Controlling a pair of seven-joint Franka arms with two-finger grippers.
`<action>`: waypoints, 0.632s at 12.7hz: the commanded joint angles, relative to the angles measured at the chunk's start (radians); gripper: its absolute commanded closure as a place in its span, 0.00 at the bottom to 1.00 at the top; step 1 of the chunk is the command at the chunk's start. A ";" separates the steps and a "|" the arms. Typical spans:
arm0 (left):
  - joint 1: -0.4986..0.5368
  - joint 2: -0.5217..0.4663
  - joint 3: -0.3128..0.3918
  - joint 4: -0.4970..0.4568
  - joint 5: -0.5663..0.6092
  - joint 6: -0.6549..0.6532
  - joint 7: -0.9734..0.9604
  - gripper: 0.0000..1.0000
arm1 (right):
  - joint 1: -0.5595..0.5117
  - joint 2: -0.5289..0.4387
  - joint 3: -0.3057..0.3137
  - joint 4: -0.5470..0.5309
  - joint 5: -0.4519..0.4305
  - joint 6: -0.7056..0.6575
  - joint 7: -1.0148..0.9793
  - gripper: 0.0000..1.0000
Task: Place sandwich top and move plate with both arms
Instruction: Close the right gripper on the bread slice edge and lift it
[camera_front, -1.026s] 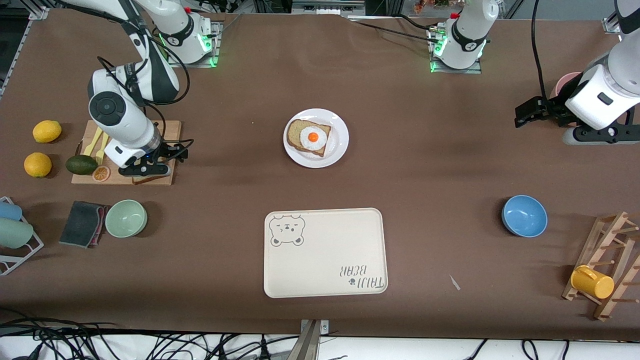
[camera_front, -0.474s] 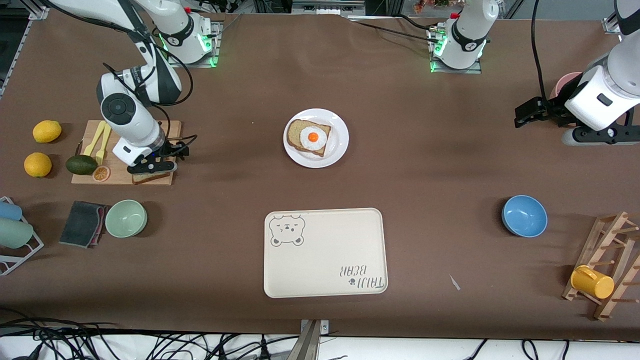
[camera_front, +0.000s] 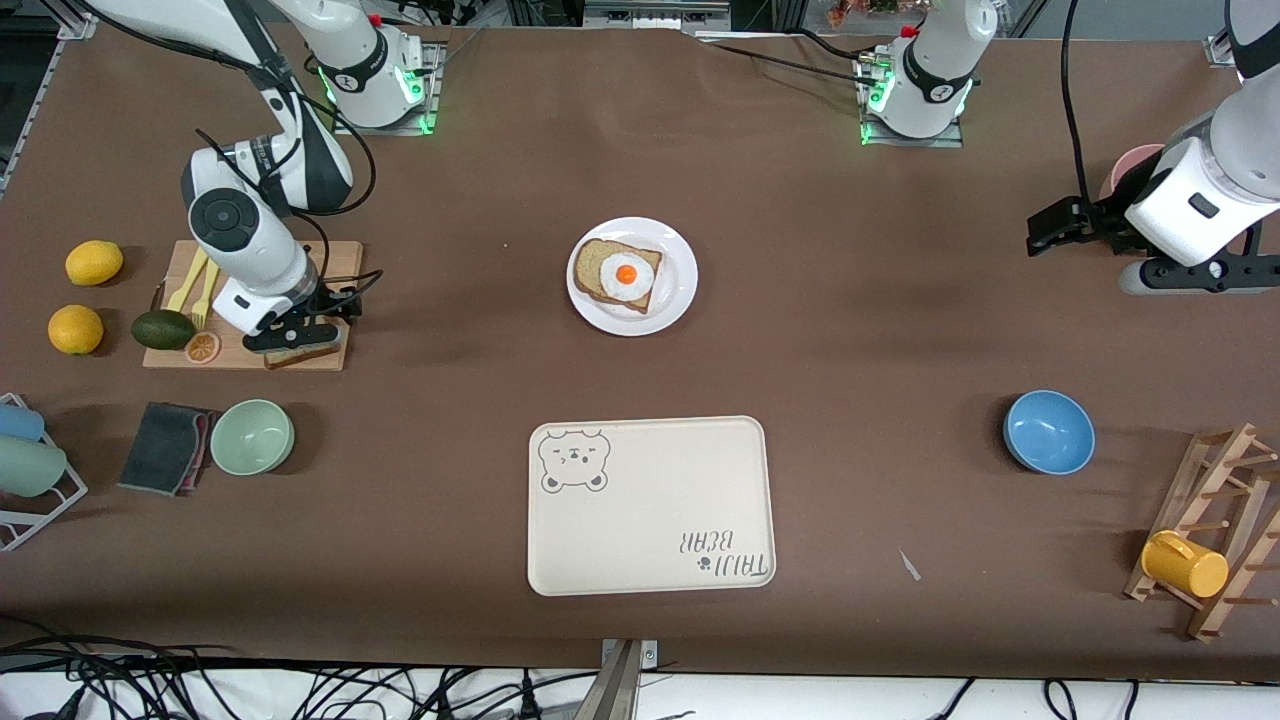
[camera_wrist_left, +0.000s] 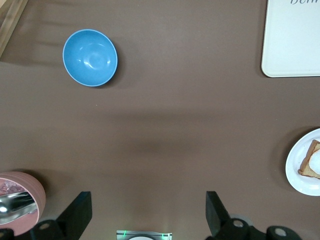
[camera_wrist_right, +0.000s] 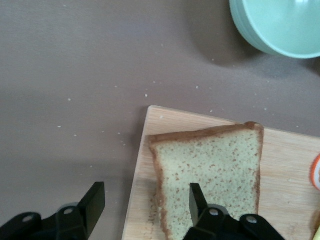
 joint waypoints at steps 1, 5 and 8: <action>0.003 0.008 -0.002 0.015 0.013 -0.018 0.005 0.00 | -0.007 0.028 -0.010 -0.008 -0.020 0.059 -0.009 0.23; 0.004 0.005 -0.001 0.022 0.013 -0.043 0.002 0.00 | -0.007 0.083 -0.037 -0.007 -0.065 0.116 -0.017 0.27; 0.004 0.010 -0.001 0.024 0.013 -0.041 0.002 0.00 | -0.007 0.083 -0.051 -0.005 -0.087 0.114 -0.019 0.30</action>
